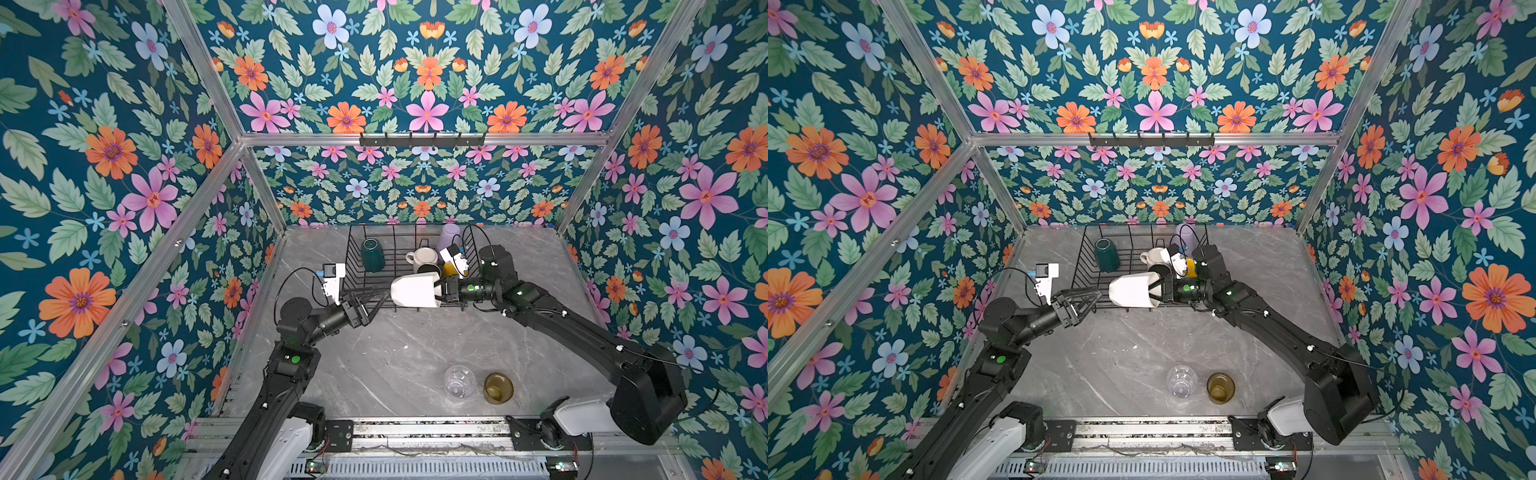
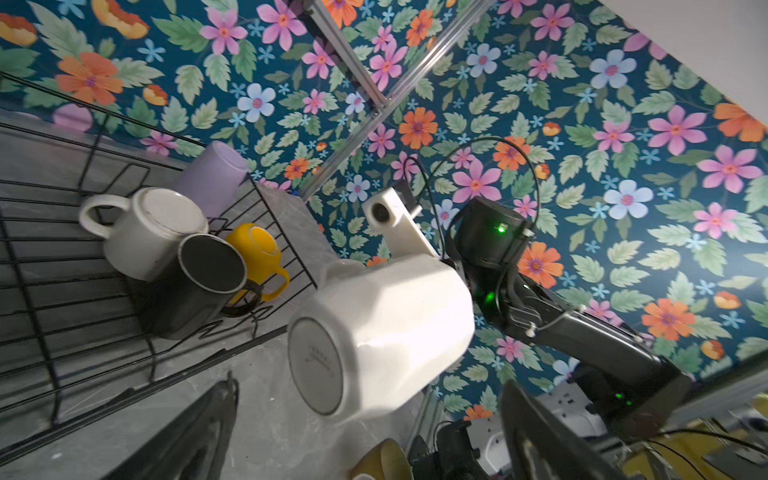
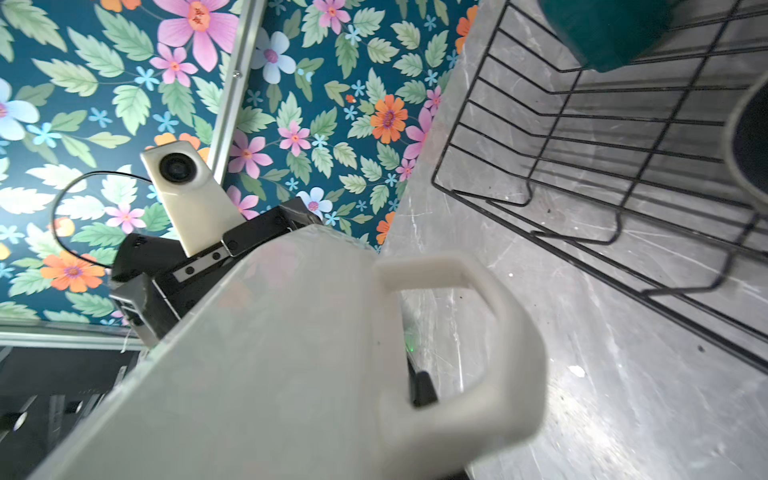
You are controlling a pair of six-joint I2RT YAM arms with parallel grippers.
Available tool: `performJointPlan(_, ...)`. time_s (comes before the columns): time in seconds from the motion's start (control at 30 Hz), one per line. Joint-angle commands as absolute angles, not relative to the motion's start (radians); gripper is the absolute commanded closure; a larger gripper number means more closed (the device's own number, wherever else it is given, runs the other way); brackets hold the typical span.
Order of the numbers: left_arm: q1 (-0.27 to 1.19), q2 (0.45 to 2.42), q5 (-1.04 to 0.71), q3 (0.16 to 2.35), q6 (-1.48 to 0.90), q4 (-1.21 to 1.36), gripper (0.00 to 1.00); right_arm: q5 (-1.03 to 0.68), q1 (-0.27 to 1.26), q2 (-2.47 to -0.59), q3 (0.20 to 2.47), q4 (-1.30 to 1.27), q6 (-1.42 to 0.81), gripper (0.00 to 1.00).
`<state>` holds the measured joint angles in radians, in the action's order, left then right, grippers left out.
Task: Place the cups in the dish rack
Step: 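Lift the white mug toward the left gripper while the left reaches toward it, then hold the white mug out while the left gripper grasps its body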
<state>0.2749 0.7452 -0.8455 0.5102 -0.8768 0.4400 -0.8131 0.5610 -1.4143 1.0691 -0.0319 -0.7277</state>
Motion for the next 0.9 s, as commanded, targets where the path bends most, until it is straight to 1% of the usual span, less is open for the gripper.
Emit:
performJointPlan(0.0, 0.273, 0.752, -0.937, 0.491, -0.97, 0.652, 0.0, -0.926, 0.562, -1.431, 1.086, -0.215, -0.757, 1.0)
performJointPlan(0.1, 0.273, 0.762, -0.953, 0.489, -0.973, 0.656, 0.0, -0.962, 0.564, -1.439, 1.087, -0.266, -0.767, 1.0)
performJointPlan(0.37, 0.275, 0.79, -0.98, 0.483, -1.0, 0.718, 0.0, -1.012, 0.608, -1.449, 1.116, -0.251, -0.713, 1.0)
performJointPlan(0.53, 0.276, 0.802, -1.007, 0.475, -1.027, 0.773, 0.0, -1.02, 0.648, -1.461, 1.15, -0.205, -0.661, 1.0)
performJointPlan(0.63, 0.276, 0.802, -1.021, 0.459, -1.066, 0.849, 0.0, -1.024, 0.657, -1.481, 1.168, -0.202, -0.659, 1.0)
performJointPlan(0.87, 0.276, 0.802, -1.035, 0.449, -1.08, 0.861, 0.0, -1.039, 0.677, -1.529, 1.213, -0.206, -0.658, 1.0)
